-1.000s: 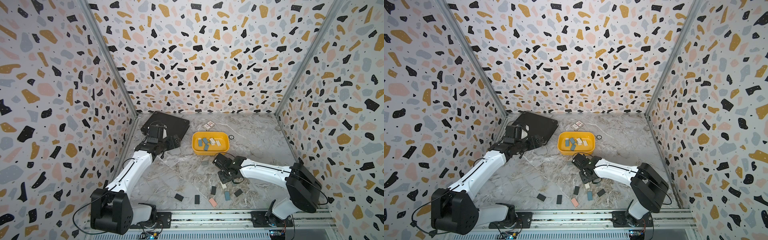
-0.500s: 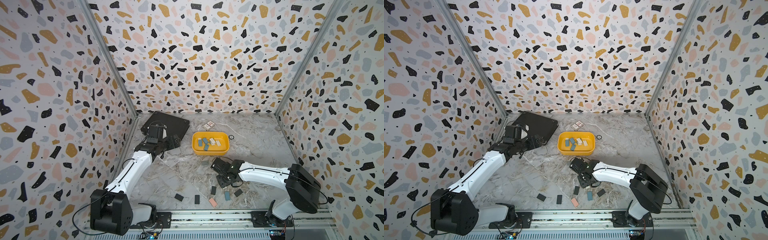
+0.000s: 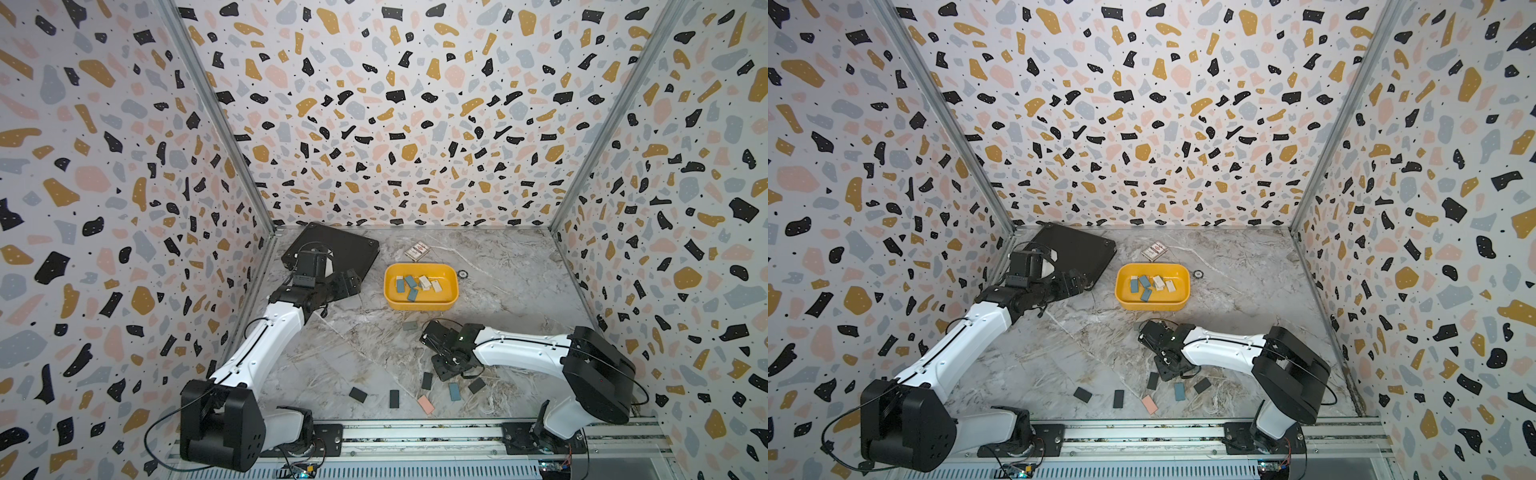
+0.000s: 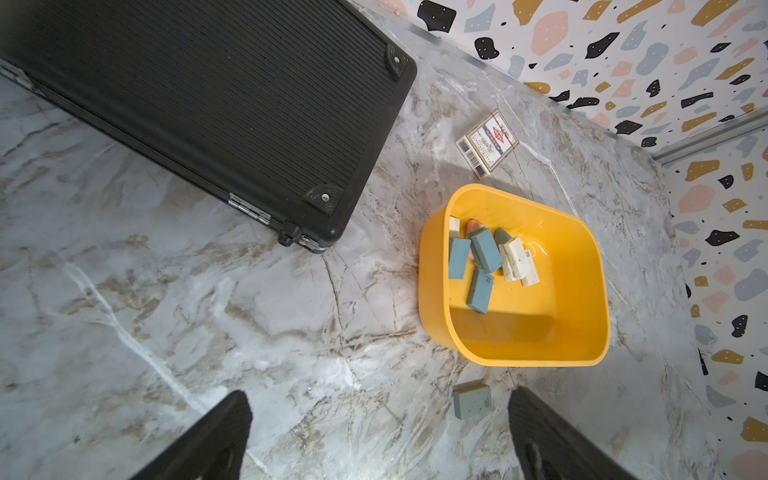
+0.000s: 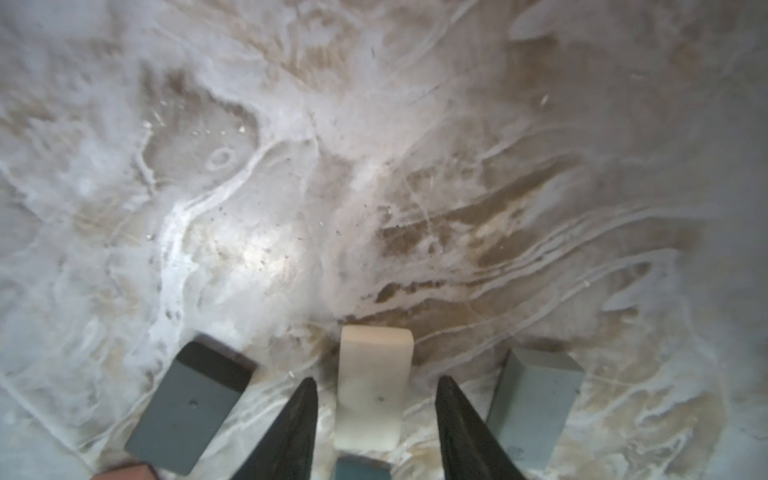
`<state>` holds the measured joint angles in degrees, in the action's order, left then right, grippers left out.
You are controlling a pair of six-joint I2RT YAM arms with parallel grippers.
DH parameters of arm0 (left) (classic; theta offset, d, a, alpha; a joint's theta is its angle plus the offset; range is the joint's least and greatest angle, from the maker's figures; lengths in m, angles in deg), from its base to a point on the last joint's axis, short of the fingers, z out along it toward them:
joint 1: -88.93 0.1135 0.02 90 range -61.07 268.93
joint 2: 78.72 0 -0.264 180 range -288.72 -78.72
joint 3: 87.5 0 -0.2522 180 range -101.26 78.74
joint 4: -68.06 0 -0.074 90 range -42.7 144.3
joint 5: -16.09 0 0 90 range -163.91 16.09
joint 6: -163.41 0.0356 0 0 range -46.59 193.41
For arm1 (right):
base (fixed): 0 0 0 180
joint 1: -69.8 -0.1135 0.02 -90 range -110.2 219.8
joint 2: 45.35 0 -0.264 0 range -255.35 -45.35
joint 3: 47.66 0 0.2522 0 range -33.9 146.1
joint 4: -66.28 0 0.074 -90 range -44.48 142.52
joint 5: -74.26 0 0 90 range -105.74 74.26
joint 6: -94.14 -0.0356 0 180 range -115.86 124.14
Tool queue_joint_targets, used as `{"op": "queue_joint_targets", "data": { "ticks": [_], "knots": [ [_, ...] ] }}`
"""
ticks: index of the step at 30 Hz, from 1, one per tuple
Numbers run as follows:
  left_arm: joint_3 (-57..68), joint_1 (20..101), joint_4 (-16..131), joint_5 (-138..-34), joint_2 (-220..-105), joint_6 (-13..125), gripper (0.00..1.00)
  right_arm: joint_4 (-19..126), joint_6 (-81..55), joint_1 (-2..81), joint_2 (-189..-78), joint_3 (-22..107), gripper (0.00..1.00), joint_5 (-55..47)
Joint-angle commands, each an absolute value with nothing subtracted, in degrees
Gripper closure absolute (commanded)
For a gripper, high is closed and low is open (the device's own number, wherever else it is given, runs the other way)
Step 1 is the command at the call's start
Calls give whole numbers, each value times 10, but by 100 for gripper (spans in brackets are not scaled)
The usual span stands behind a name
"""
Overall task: Put the eraser in the storage box
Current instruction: Pick up the eraser from the center of the board, then place the eraser in the storage box.
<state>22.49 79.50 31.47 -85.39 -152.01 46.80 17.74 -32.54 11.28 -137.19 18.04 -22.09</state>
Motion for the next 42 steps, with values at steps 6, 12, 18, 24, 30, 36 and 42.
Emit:
{"op": "queue_joint_targets", "data": {
  "ticks": [6, 12, 18, 24, 30, 36, 42],
  "knots": [
    [229, 797, 327, -851, -1507, 469, 3, 180, -335, 111, -1384, 180, 62, -207],
    [228, 797, 327, -852, -1508, 469, 3, 173, -335, 111, -1380, 184, 80, -212],
    [226, 797, 326, -851, -1507, 470, 3, 128, -306, 112, -1362, 233, 82, -266],
    [223, 797, 323, -850, -1506, 469, 3, 100, -245, 137, -1366, 340, 82, -303],
    [221, 797, 325, -845, -1510, 470, 3, 106, -172, 179, -1448, 491, 82, -285],
    [212, 797, 322, -845, -1519, 471, 3, 90, -128, 215, -1566, 647, 81, -254],
    [208, 797, 316, -843, -1523, 475, 3, 81, -107, 239, -1662, 757, 80, -238]
  ]
}}
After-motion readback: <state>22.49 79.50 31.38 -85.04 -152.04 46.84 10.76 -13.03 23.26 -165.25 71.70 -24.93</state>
